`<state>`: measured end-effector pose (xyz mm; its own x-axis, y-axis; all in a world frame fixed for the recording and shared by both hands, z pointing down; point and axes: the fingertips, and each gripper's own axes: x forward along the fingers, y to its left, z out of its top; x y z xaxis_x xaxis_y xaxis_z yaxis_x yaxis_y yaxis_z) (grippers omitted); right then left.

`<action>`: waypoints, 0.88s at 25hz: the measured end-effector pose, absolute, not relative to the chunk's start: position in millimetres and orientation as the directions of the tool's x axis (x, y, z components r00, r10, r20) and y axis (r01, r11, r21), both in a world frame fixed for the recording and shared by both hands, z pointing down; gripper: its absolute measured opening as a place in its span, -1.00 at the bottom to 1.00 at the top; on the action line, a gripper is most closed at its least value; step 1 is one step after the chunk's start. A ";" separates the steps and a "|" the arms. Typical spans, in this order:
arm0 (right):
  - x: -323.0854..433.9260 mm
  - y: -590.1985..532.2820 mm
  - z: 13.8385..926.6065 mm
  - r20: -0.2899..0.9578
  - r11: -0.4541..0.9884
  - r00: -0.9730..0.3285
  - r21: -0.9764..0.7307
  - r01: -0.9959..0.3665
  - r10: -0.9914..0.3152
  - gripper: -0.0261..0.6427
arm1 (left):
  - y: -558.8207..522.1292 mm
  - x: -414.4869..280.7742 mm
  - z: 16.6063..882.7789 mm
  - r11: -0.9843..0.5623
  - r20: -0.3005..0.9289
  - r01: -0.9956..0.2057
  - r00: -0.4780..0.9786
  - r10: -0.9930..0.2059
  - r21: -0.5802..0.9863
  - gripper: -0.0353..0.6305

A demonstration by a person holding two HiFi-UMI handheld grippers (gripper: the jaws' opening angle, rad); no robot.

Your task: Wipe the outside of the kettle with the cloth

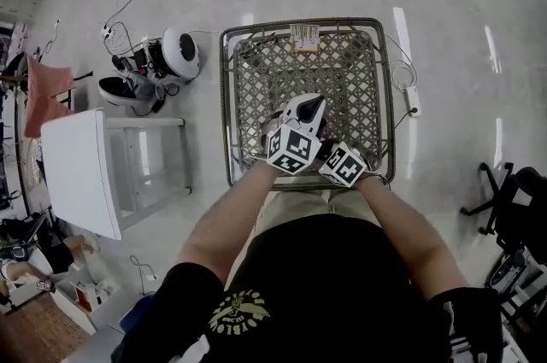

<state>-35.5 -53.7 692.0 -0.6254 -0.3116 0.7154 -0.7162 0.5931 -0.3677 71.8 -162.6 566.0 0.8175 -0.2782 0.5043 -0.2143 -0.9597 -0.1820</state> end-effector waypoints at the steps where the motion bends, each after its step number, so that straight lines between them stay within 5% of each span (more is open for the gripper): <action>1: -41.5 -54.1 689.2 0.700 0.577 -0.637 -0.387 -0.719 -0.324 -0.86 | -162.4 72.2 566.1 -0.960 0.505 -0.213 0.817 -0.278 -0.184 -0.87; 22: 40.2 -80.5 714.2 0.769 0.557 -0.513 -0.251 -0.792 -0.381 -0.86 | -154.1 72.5 567.9 -0.955 0.509 -0.170 0.816 -0.275 -0.243 -0.87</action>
